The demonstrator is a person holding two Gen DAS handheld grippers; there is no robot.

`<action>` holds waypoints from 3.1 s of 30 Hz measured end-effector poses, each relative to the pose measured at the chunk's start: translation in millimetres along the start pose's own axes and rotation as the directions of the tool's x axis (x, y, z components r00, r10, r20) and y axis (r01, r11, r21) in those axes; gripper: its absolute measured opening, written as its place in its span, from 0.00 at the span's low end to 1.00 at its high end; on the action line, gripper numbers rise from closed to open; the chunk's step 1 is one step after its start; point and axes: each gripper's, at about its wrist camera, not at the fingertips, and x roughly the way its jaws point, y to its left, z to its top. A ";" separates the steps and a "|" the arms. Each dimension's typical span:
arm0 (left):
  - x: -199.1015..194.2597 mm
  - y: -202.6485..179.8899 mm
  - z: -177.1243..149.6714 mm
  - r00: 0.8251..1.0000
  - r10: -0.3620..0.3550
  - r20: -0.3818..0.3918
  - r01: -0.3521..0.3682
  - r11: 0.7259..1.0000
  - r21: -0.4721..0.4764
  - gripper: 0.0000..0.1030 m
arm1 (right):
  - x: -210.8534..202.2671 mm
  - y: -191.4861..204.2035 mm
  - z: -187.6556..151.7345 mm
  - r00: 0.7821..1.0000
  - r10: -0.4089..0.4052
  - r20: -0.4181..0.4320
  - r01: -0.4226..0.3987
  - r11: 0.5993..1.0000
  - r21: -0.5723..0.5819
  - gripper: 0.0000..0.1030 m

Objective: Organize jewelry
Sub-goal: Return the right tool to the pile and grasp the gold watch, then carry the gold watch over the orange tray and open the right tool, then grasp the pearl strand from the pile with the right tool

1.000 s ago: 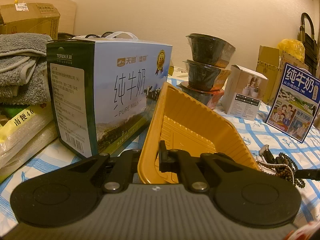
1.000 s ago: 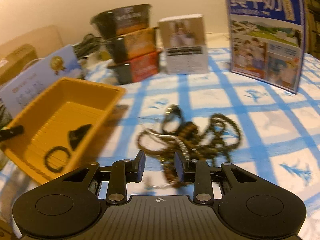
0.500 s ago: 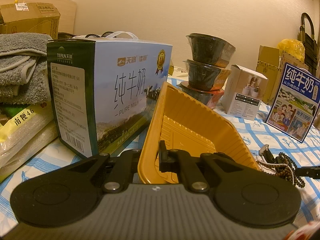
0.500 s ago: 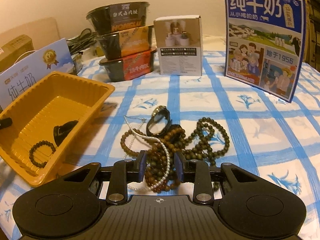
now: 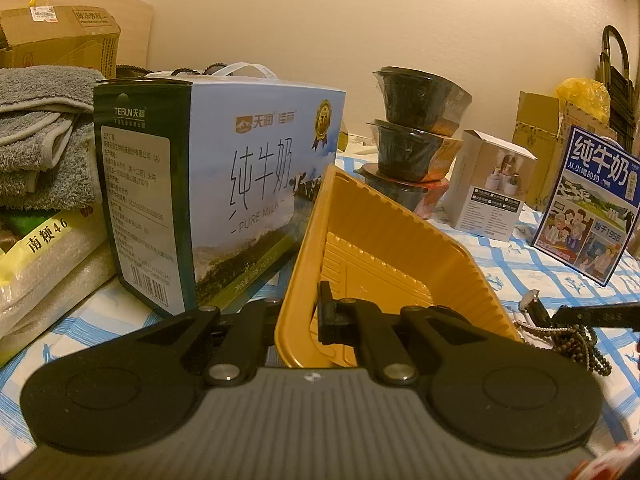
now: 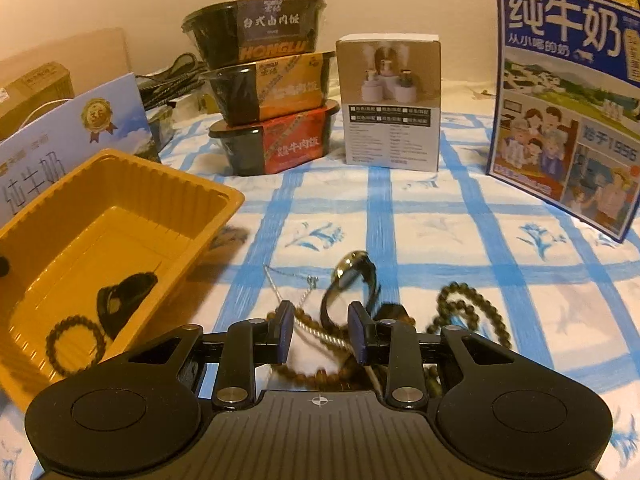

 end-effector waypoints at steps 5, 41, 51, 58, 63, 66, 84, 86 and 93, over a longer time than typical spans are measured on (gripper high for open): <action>-0.1 0.0 0.0 1.000 0.000 0.001 0.000 1.000 0.002 0.05 | 19.7 0.8 7.6 1.000 -0.023 -0.010 0.023 1.000 0.007 0.30; 3.5 3.2 2.8 1.000 0.000 0.001 0.000 1.000 -0.003 0.06 | -2.5 11.9 31.6 0.995 0.020 0.101 -0.025 0.998 0.051 0.09; 2.7 2.5 2.3 1.000 -0.001 0.003 0.001 1.000 -0.004 0.05 | -35.3 87.0 37.0 0.937 0.331 0.113 -0.327 0.943 -0.058 0.09; 0.5 1.5 0.9 1.000 -0.002 0.004 0.002 1.000 -0.013 0.05 | -7.7 136.7 15.8 0.889 0.457 -0.035 -0.459 0.887 -0.055 0.09; -0.2 1.4 0.9 1.000 -0.005 0.006 0.005 1.000 -0.016 0.05 | 14.3 151.9 0.3 0.894 0.433 -0.116 -0.441 0.895 -0.063 0.09; -0.5 0.9 1.0 1.000 -0.006 0.007 0.006 1.000 -0.017 0.05 | 19.6 154.3 -4.6 0.895 0.427 -0.131 -0.437 0.897 -0.063 0.09; 0.5 1.6 -0.2 1.000 0.000 -0.002 0.000 1.000 -0.021 0.05 | -47.8 97.2 -19.8 0.945 0.325 0.042 -0.326 0.945 0.037 0.19; 0.1 1.3 -0.4 1.000 -0.001 0.000 0.001 1.000 -0.020 0.05 | -57.1 82.8 -26.5 0.961 0.273 0.044 -0.276 0.960 0.053 0.19; 0.7 1.0 -2.0 1.000 0.003 0.001 -0.003 1.000 -0.019 0.05 | -75.4 31.7 -49.9 0.995 0.098 0.011 -0.098 0.988 0.118 0.20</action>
